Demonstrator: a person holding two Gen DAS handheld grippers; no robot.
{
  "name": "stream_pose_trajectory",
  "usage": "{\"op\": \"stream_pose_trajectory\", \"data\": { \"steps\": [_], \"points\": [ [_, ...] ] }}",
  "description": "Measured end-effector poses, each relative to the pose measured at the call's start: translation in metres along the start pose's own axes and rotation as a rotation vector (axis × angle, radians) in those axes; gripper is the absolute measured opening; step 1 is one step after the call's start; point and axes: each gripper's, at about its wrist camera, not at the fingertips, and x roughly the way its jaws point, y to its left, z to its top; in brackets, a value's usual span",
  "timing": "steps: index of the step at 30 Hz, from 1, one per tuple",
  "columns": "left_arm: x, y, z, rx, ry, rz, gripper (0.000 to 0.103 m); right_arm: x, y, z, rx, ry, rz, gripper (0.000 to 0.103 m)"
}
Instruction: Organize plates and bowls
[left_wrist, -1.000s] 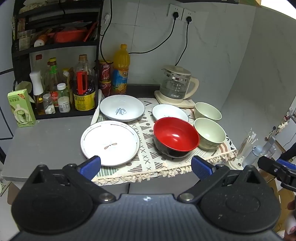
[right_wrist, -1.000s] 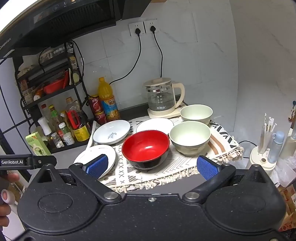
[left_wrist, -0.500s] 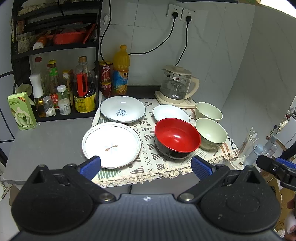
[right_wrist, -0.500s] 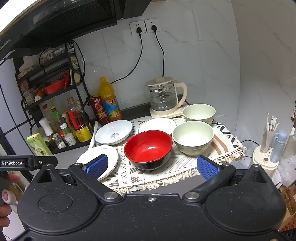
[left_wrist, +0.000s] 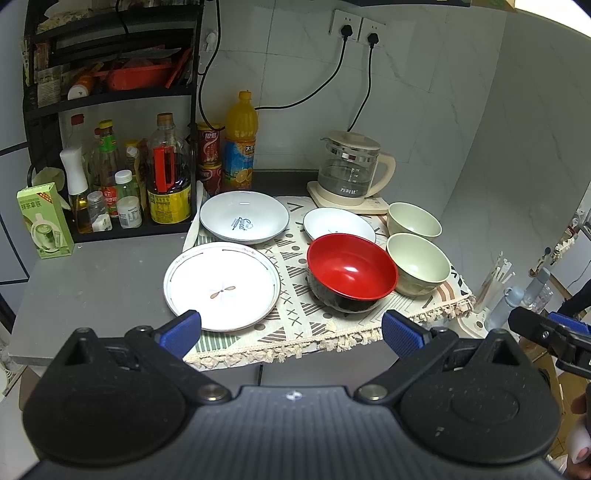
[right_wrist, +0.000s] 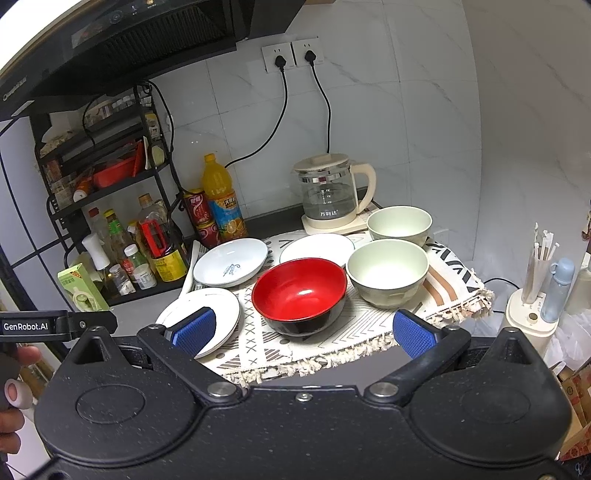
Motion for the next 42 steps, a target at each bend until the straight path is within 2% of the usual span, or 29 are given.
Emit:
{"op": "stream_pose_trajectory", "data": {
  "steps": [13, 42],
  "points": [
    [-0.004, -0.015, -0.004, 0.017, -0.004, -0.018, 0.103, -0.007, -0.008, -0.001, 0.012, -0.001, -0.024, 0.103],
    [-0.007, -0.007, -0.007, -0.011, 0.002, -0.005, 0.103, -0.006, -0.007, -0.004, 0.004, 0.025, -0.023, 0.103]
  ]
}}
